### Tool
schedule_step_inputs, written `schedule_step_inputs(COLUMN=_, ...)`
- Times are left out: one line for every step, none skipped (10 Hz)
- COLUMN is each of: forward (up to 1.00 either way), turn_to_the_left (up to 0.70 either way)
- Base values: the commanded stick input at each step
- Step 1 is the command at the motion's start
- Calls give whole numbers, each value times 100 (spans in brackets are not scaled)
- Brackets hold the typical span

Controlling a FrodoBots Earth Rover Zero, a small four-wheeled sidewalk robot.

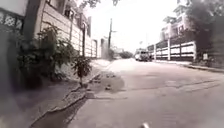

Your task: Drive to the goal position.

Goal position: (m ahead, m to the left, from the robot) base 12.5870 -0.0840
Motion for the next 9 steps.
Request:
schedule_step_inputs(forward=70, turn_to_the_left=0)
schedule_step_inputs(forward=70, turn_to_the_left=0)
schedule_step_inputs(forward=70, turn_to_the_left=0)
schedule_step_inputs(forward=70, turn_to_the_left=0)
schedule_step_inputs(forward=70, turn_to_the_left=0)
schedule_step_inputs(forward=70, turn_to_the_left=0)
schedule_step_inputs(forward=70, turn_to_the_left=0)
schedule_step_inputs(forward=70, turn_to_the_left=0)
schedule_step_inputs(forward=70, turn_to_the_left=0)
